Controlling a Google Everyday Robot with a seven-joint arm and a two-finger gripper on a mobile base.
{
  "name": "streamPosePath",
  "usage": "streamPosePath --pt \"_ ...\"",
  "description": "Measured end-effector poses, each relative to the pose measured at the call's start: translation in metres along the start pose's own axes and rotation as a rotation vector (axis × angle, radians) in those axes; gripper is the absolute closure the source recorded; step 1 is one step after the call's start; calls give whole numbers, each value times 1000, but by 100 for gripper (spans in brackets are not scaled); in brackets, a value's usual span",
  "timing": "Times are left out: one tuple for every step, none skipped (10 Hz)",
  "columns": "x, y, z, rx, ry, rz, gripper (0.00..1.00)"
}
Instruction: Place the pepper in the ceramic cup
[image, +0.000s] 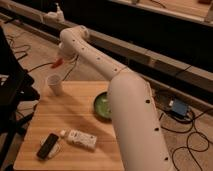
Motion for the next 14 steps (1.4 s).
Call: streamPosePath --pt "-9 0 10 1 -22 -6 100" --pt "-16 5 22 -7 -42 -10 100" --pt "-19 10 29 -20 -54 -11 100" --pt "-21 18 38 -39 -64 -12 100" --pt "-22 25 47 -59 -71 -12 100" --pt "-21 32 53 -79 -73 -10 98" --pt "-19 38 59 -101 -73 -9 91" --pt "-18 42 63 -117 -73 -6 82" --pt "-18 44 67 -129 -74 -5 73" --pt "-19 48 73 -153 -73 -11 61" --pt "-20 50 76 -167 -71 -19 54" --pt "-24 49 81 -189 -69 -37 40" --pt "-27 47 83 -195 -70 -45 32" --pt "-30 46 86 -201 -73 -51 27"
